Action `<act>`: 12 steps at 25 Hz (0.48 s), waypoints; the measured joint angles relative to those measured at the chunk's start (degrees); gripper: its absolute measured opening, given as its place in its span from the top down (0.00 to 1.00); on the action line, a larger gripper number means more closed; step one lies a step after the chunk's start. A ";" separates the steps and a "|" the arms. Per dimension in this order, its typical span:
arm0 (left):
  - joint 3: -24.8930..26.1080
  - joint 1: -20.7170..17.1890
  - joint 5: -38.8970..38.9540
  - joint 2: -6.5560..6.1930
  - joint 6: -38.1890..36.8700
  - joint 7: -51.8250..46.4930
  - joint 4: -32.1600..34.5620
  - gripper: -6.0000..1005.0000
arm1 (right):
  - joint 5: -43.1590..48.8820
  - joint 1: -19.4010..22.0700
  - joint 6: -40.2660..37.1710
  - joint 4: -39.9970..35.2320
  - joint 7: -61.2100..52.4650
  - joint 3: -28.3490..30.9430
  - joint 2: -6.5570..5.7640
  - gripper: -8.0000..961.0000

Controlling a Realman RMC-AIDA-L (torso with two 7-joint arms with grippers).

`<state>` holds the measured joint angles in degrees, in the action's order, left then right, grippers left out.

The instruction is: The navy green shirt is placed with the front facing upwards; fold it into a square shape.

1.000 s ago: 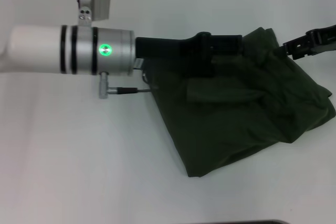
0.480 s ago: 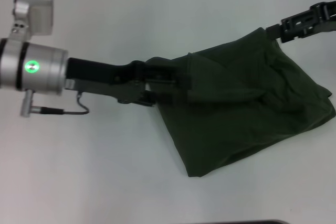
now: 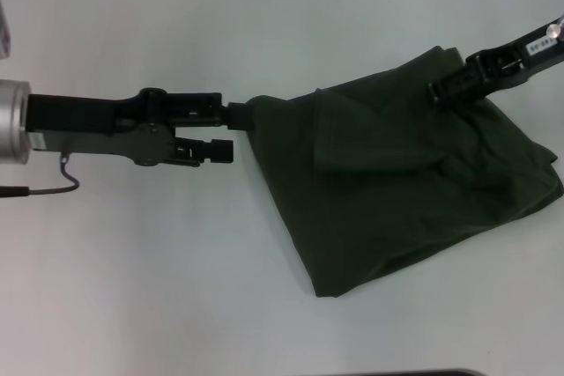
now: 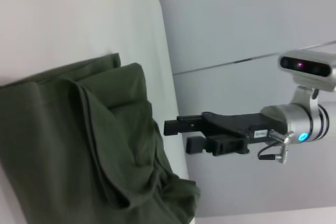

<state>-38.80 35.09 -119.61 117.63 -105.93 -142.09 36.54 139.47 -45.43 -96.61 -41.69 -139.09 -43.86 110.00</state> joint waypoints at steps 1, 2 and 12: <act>0.37 -0.19 0.00 0.00 -0.06 0.13 0.00 0.12 | 0.49 -0.09 0.57 0.01 -0.69 0.03 -0.31 0.25; 0.50 -0.26 0.00 0.00 -0.06 0.23 0.00 0.12 | 0.89 -0.17 1.33 0.00 -1.44 0.15 -0.70 0.25; 1.73 -0.30 0.00 -0.30 0.21 0.49 0.12 0.12 | 2.03 0.31 7.30 1.61 -3.76 0.18 0.24 0.25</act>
<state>-37.07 34.80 -119.62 117.33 -105.72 -141.60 36.66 141.51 -45.12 -89.31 -40.09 -142.85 -43.68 110.24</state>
